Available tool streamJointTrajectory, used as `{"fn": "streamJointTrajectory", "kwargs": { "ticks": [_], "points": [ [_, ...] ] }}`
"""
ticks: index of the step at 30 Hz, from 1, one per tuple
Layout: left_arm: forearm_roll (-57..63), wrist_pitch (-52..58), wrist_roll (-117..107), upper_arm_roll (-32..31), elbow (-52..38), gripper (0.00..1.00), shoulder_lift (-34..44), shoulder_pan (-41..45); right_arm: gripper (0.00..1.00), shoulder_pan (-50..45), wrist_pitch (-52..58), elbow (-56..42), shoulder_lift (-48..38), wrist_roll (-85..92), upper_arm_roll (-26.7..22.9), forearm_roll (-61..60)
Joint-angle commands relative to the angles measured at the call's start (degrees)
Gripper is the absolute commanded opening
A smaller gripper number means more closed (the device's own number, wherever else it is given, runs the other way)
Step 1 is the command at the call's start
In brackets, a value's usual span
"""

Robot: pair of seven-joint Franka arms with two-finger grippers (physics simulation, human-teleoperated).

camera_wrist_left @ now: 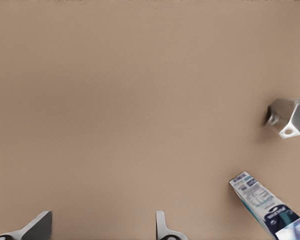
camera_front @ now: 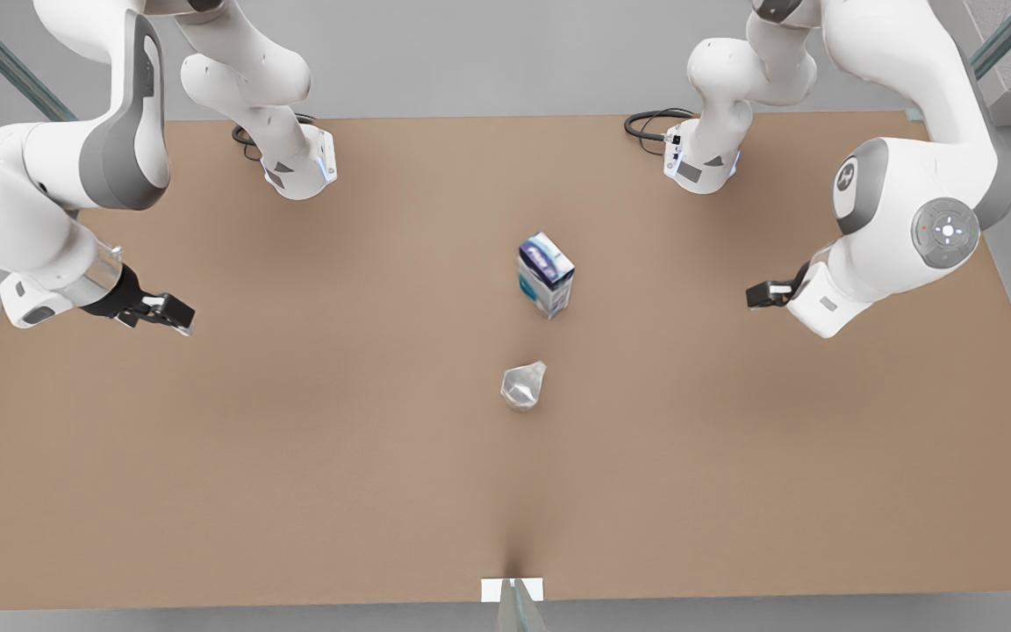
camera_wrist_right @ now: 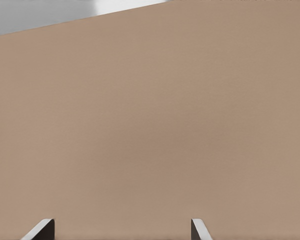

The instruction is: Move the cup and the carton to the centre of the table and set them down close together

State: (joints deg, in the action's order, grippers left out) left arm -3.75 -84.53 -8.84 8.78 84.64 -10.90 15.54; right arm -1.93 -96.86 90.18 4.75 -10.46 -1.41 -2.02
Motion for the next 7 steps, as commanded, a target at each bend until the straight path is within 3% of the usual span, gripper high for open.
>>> {"fn": "streamJointTrajectory", "kwargs": {
  "ticks": [1, 7],
  "points": [
    [0.58, -0.02, -0.04, 0.01, 0.00, 1.00, 0.00, -0.08, 1.00, 0.00, 0.09, -0.01, 0.00, 0.00, 0.00, 0.00],
    [0.41, -0.10, -0.21, -0.08, 0.00, 1.00, -0.18, -0.08, 1.00, 0.00, 1.14, -0.01, -0.35, 0.00, 0.00, 0.18]
  ]
}}
